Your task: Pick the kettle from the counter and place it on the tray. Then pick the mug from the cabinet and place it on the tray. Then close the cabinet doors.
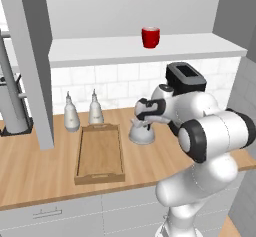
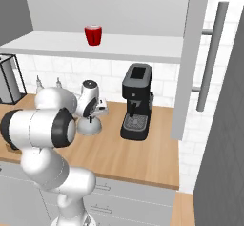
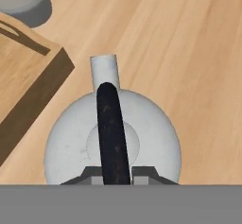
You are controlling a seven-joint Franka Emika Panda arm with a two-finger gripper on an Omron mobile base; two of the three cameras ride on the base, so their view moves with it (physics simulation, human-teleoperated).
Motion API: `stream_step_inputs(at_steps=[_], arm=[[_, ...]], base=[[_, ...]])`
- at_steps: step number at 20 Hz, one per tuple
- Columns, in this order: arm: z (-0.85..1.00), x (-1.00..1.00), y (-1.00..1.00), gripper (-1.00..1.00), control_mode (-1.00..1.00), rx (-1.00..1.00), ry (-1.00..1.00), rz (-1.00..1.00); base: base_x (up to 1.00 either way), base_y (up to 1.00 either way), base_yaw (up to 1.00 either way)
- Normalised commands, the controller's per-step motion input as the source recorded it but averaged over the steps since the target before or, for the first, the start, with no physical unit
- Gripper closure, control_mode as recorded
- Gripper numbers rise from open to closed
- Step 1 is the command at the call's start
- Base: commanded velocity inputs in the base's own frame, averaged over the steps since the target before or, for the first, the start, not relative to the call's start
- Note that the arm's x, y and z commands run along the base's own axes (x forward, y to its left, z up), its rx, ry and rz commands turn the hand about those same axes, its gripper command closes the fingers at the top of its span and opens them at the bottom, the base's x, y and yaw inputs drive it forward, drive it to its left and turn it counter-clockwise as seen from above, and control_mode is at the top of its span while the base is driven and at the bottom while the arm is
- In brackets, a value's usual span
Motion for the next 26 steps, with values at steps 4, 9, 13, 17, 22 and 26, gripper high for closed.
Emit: stream_step_inputs(at_steps=[4, 9, 13, 17, 22, 26], arm=[[0.18, -0.34, 0.2, 1.0, -1.0, 0.03, -0.18, -0.04], [0.51, -0.3, 0.12, 1.0, -1.0, 0.01, -0.08, -0.12], [0.81, -0.2, 0.0, 1.0, -1.0, 0.0, 0.0, -0.1], [0.64, -0.09, 0.02, 1.0, -1.0, 0.0, 0.0, -0.08], [0.09, 0.0, 0.32, 1.0, -1.0, 0.0, -0.02, -0.09], [0.0, 0.0, 0.58, 1.0, -1.0, 0.0, -0.08, -0.13]], base=[[0.0, 0.0, 0.0], [0.0, 0.0, 0.0], [0.0, 0.0, 0.0], [0.0, 0.0, 0.0], [0.0, 0.0, 0.0], [0.0, 0.0, 0.0]])
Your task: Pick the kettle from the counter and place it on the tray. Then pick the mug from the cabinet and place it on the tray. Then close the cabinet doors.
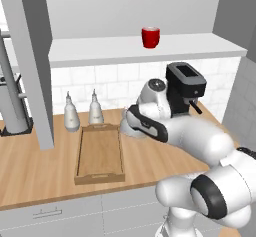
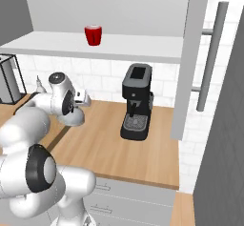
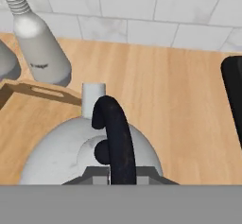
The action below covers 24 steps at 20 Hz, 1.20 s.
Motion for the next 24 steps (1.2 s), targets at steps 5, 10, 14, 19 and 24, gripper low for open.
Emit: stream_step_inputs(at_steps=[5, 10, 14, 19, 24], arm=[[0.0, 0.0, 0.71, 1.0, -1.0, 0.0, -0.03, -0.16], [0.0, 0.05, 0.73, 1.0, -1.0, 0.0, 0.01, -0.17], [0.0, 0.2, 0.61, 1.0, -1.0, 0.0, 0.02, -0.17], [-0.14, 0.11, 0.36, 1.0, -1.0, 0.0, 0.0, -0.14], [-0.23, 0.04, 0.0, 1.0, -1.0, 0.0, 0.0, -0.06]], base=[[0.0, 0.0, 0.0], [0.0, 0.0, 0.0], [0.0, 0.0, 0.0], [0.0, 0.0, 0.0], [0.0, 0.0, 0.0]])
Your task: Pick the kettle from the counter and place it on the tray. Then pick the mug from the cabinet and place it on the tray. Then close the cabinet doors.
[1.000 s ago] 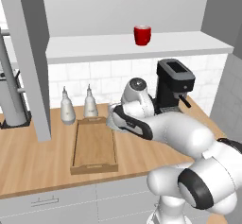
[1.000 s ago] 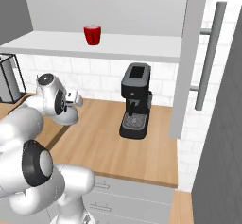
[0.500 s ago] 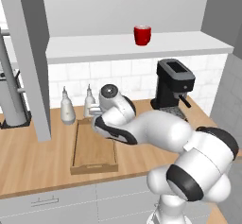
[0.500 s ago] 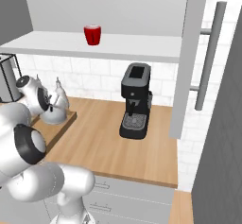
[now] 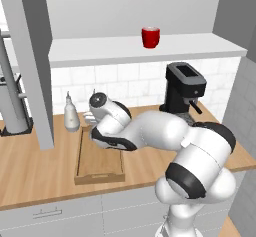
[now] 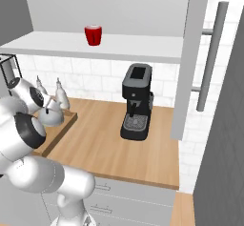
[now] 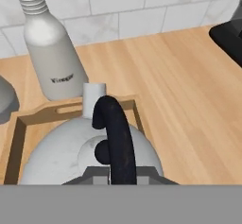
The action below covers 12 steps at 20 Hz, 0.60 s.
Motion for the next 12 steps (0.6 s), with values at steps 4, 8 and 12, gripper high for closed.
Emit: stream_step_inputs(at_steps=[4, 8, 12], arm=[[-0.12, 0.0, 0.0, 1.0, -1.0, 0.0, 0.0, -0.04], [-0.12, 0.0, 0.0, 1.0, -1.0, 0.0, 0.0, -0.04], [-0.08, 0.0, 0.0, -1.0, -1.0, 0.0, 0.0, 0.0]], base=[[0.0, 0.0, 0.0], [0.0, 0.0, 0.0], [0.0, 0.0, 0.0]])
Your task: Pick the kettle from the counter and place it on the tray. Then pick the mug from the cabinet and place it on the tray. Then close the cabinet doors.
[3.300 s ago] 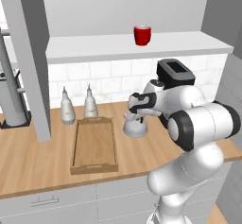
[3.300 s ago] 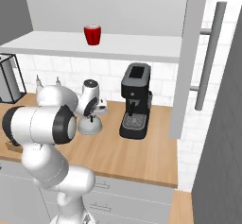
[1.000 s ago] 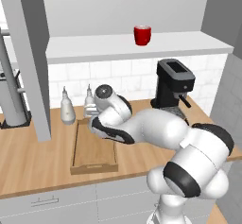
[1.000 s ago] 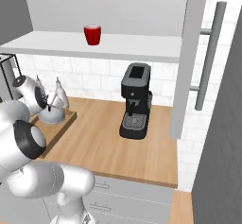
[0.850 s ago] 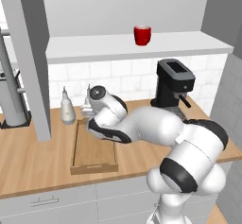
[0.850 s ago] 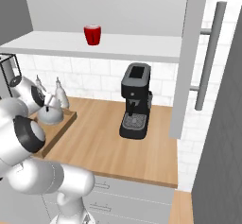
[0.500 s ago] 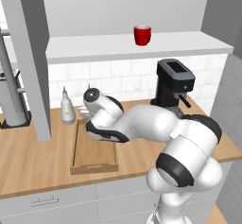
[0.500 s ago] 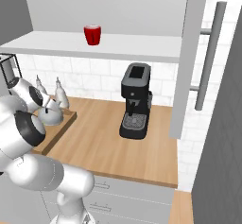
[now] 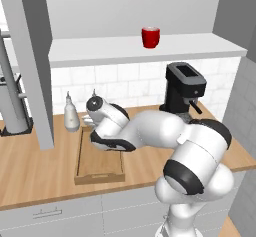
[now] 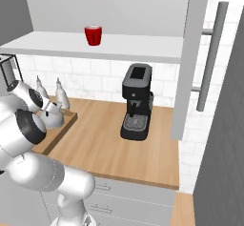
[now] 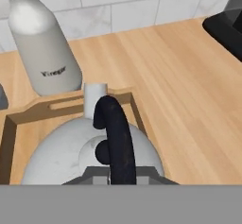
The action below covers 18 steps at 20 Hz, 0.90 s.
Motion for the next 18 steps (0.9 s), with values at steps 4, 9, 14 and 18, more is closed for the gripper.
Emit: stream_step_inputs(at_steps=[4, 9, 14, 18], arm=[[-0.04, 0.0, 0.0, -1.0, -1.0, 0.0, 0.0, 0.0], [-0.05, 0.0, 0.0, -1.0, -1.0, 0.01, 0.01, 0.0], [0.0, 0.0, 0.06, -1.0, -1.0, 0.02, -0.03, 0.0], [0.0, 0.0, 0.22, -1.0, -1.0, 0.03, -0.04, -0.01]], base=[[0.0, 0.0, 0.0], [0.0, 0.0, 0.0], [0.0, 0.0, 0.0], [0.0, 0.0, 0.0]])
